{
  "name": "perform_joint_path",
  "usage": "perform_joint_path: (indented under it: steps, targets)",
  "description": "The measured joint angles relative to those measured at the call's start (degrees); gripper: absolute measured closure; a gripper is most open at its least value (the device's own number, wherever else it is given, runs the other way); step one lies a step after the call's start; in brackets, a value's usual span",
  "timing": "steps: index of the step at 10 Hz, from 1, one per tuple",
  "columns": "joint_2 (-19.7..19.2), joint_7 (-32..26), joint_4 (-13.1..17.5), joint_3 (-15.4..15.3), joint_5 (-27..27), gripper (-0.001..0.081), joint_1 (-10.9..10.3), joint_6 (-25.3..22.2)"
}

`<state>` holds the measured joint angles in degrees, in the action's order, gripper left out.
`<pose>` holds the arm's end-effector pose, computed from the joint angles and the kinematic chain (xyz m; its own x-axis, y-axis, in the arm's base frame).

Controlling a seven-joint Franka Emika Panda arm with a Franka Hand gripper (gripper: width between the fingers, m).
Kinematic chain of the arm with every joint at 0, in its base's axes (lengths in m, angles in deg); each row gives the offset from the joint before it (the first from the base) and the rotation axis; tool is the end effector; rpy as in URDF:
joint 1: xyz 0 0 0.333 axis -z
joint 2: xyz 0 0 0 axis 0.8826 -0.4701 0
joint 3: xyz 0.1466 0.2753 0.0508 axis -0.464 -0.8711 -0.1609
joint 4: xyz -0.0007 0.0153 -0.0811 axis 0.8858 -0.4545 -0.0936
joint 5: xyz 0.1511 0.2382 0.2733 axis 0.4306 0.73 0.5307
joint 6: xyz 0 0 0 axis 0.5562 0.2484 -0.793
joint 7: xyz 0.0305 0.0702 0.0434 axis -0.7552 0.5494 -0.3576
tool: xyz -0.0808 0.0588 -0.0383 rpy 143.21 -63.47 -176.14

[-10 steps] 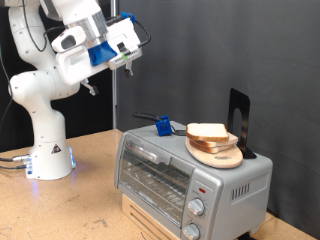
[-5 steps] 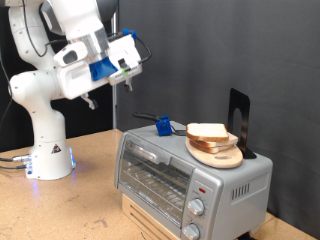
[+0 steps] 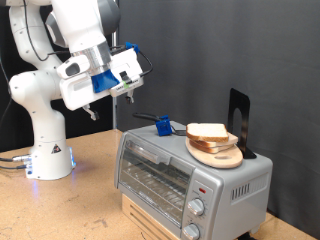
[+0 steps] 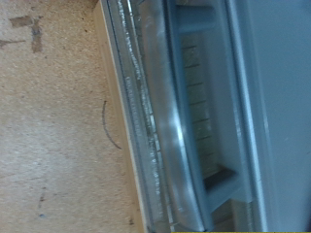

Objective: Make a piece of toast with the oven

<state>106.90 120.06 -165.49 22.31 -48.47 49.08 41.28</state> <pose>0.4201 -0.0236 0.4570 0.5777 -0.7961 -0.1801 -0.8017 -0.5121 -0.3082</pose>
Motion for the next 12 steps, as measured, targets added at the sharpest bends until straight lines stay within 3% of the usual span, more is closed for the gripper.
perform_joint_path:
  steps: [4, 8, 12]
  targets:
    - [-0.55, -8.09, -5.1, 0.21, 2.15, 0.0118, -1.22, 7.07]
    - [-3.1, -8.8, -9.83, -0.84, 2.1, 0.0118, -1.34, 15.81]
    - [-4.2, -9.36, -12.26, -1.14, 3.36, 0.0118, -2.85, 18.25]
